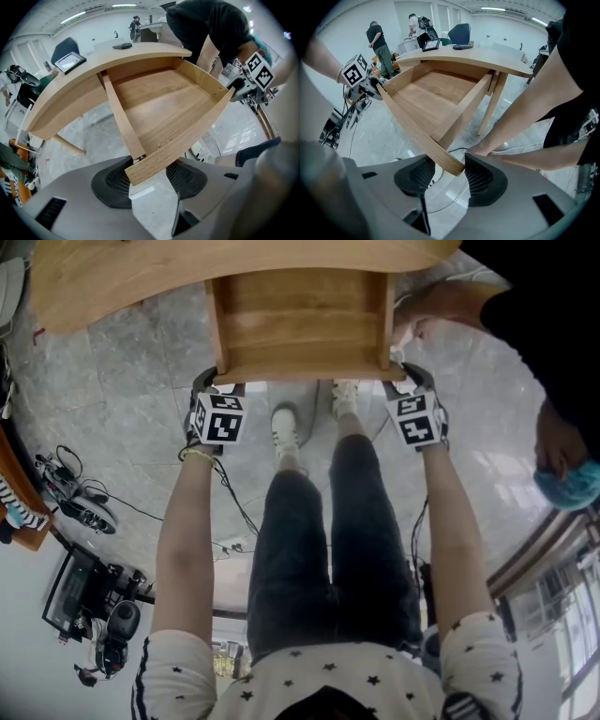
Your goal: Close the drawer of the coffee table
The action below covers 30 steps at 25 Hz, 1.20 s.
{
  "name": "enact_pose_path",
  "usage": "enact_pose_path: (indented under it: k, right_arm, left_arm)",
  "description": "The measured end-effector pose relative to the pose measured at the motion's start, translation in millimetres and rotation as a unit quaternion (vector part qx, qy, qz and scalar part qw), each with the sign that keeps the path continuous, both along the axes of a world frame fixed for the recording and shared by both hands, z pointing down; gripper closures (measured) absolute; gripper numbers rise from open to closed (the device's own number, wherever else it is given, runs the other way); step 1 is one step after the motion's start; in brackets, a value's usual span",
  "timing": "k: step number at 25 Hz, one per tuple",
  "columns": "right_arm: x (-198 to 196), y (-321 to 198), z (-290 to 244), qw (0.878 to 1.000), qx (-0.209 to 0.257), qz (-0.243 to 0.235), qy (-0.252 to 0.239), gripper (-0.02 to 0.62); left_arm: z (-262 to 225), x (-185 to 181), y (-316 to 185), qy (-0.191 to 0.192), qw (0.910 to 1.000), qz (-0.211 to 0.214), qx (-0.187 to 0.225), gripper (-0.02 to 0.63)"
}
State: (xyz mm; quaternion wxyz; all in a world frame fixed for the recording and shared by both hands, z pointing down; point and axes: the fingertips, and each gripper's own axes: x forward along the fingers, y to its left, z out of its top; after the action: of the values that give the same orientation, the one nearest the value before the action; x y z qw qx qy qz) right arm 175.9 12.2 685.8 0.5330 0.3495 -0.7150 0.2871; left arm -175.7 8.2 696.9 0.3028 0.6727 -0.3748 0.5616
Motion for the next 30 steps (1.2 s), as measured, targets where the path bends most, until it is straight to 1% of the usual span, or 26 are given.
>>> enact_pose_path:
  k: [10,25,30]
  right_arm:
    - [-2,-7,-2,1.000,-0.001,0.005,-0.001,0.394]
    - [1,-30,-5,1.000,0.012,0.001,-0.004,0.394]
    - [-1,-39,1,1.000,0.015,0.002,-0.006,0.394]
  left_arm:
    - [-2,-2,-11,0.000,1.0000,0.005,0.003,0.379]
    - [-5,1,-31,0.001,0.9999,0.003,0.015,0.379]
    - [0,-1,-41,0.000,0.9998,0.004,0.019,0.379]
